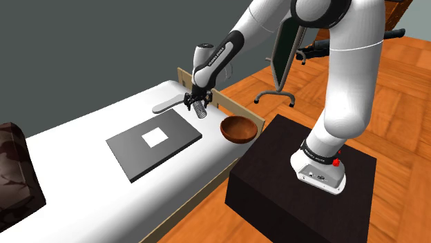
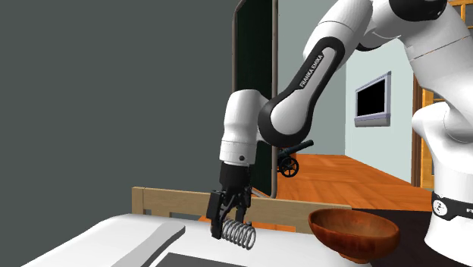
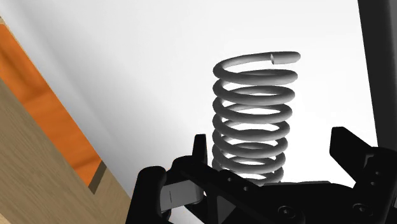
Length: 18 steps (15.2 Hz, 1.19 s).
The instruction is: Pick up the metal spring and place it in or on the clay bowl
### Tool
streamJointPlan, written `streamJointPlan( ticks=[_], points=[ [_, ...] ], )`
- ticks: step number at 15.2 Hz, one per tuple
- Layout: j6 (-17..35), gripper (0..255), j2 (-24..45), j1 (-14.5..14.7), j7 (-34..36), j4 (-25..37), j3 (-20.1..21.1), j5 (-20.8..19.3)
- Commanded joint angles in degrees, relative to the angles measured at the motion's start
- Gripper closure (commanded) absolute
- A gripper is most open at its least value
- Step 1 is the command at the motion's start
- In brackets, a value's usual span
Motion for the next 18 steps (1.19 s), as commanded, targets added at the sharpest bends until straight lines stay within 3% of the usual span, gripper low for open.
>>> streamJointPlan(
  ticks=[1, 8, 9, 18],
  points=[
    [0.86, 0, 1.01, 0.08, -0.01, 0.15, 0.01, -0.01],
    [0.85, 0, 1.01, 0.08, 0.00, 0.16, 0.01, -0.01],
    [0.85, 255, 1.01, 0.08, 0.00, 0.16, 0.01, -0.01],
    [0.85, 255, 1.02, 0.08, -0.01, 0.16, 0.01, -0.01]
  ],
)
